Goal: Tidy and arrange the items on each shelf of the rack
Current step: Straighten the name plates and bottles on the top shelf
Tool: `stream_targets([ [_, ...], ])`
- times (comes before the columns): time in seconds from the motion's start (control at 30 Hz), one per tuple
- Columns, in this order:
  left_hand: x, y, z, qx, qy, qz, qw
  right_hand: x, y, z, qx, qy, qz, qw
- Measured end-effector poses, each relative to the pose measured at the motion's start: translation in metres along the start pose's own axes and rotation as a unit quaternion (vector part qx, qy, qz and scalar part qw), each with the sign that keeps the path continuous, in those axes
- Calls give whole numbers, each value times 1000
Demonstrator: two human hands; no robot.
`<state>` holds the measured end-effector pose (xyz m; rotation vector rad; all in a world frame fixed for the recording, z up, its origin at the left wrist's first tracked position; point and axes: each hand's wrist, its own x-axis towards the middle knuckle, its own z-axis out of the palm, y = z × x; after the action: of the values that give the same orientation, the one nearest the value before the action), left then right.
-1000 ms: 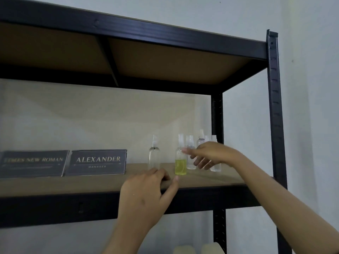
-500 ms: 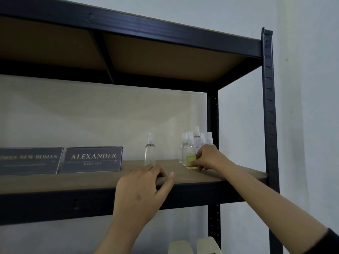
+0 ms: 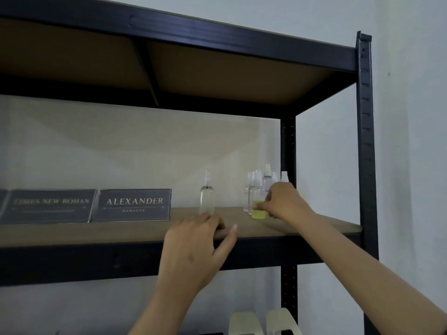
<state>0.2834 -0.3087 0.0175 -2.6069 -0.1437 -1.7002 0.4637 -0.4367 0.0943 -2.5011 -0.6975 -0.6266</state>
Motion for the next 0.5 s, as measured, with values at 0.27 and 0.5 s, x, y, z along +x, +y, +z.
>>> stream_targets([
  [0.27,-13,-10,-4,43,11,-24,999,-18,-76,11,144,-176,-92,970],
  [0.5,-17,-12,-2,45,29,-16,998,-11,-80,24,151,-174,-106,967],
])
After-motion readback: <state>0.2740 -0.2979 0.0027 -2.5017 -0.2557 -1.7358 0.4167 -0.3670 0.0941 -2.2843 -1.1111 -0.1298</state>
